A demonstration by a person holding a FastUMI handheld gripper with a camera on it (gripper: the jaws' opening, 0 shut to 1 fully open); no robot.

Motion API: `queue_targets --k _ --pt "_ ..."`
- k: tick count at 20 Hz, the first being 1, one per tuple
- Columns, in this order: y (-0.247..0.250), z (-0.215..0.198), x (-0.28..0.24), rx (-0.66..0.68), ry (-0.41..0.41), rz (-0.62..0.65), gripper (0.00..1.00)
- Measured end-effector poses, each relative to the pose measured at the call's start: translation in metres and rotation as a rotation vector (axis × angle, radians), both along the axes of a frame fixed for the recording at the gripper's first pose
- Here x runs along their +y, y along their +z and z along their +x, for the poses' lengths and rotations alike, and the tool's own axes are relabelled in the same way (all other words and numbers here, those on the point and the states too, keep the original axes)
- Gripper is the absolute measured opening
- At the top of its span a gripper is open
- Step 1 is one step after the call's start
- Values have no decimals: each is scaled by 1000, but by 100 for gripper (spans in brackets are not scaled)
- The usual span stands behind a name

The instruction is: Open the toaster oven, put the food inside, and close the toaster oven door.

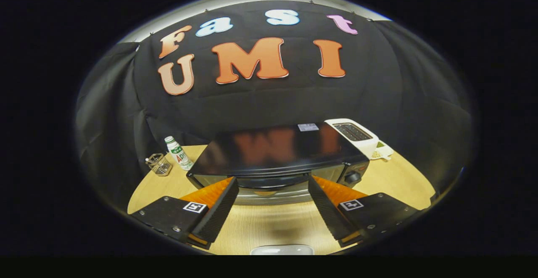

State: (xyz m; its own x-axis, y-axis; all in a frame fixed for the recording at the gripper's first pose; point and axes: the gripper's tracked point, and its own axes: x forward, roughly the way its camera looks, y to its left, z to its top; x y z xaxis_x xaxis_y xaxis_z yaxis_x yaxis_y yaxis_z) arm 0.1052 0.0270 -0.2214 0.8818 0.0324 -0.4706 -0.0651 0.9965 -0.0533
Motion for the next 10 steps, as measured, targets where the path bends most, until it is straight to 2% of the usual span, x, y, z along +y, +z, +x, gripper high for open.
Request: queue_targets --k 10 --pt "141 -16 12 -176 37 -56 99"
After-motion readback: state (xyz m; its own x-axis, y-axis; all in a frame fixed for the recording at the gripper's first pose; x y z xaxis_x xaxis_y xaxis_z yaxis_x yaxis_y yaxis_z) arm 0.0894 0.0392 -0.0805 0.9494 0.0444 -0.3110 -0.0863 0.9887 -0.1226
